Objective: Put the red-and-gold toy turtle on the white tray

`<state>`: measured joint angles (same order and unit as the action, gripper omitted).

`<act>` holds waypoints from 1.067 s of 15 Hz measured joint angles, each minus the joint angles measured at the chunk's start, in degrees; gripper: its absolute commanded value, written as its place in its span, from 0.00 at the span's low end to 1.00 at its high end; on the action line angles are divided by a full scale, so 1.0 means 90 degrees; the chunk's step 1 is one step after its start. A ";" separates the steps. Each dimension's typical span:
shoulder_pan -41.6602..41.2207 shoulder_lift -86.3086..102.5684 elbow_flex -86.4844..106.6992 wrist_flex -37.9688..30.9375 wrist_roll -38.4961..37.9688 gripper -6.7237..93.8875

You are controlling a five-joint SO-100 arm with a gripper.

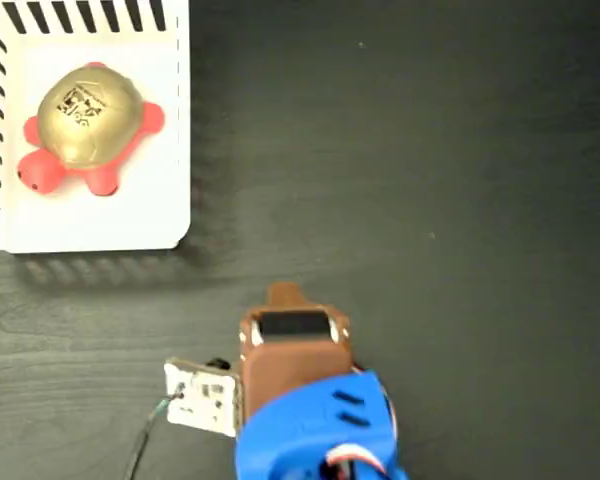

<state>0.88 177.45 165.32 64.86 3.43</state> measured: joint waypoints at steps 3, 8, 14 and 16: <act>-0.0059 0.0410 0.0195 0.0176 0.0068 0.07; -0.0156 0.0928 0.0293 0.0781 0.0195 0.07; -0.0098 0.0928 0.0293 0.0781 0.0264 0.07; -0.0098 0.0928 0.0293 0.0781 0.0264 0.07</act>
<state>0.00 185.80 167.96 71.89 5.80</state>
